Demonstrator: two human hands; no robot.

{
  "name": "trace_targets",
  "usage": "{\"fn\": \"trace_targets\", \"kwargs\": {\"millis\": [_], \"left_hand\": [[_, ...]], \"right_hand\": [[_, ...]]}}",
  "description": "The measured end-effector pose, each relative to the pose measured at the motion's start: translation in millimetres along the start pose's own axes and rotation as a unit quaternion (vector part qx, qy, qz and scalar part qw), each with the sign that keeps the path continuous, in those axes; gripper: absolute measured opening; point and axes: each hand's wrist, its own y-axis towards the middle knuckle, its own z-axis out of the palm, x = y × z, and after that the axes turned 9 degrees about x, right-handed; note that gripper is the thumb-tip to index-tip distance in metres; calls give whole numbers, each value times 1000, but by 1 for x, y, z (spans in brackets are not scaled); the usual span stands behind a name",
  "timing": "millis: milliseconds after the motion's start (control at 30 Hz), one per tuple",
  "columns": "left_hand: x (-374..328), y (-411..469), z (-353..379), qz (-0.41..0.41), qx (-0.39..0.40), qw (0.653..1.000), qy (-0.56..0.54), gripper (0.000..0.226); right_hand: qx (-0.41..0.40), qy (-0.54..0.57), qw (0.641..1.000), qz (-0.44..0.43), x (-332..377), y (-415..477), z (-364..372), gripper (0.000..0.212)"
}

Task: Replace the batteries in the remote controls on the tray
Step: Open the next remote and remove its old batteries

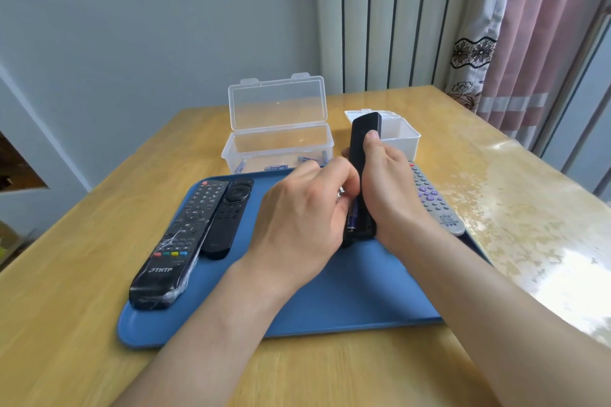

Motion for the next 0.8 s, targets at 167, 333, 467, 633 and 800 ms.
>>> {"fn": "trace_targets", "kwargs": {"millis": [167,333,467,633,800], "left_hand": [[4,1,0,-27,31,995,-88,16],[3,-1,0,-34,61,982,-173,19],[-4,-3,1,-59,29,974,-216,21],[9,10,-4,-286,-8,851,-440,26],[17,25,-7,-327,53,781,-529,27]], "right_hand": [[3,-14,1000,-12,-3,-3,5,51],[10,-5,1000,4,-1,-3,6,51],[9,50,999,11,5,-2,1,47],[37,135,989,47,9,3,-4,36],[20,140,989,51,16,15,-40,17]]}}
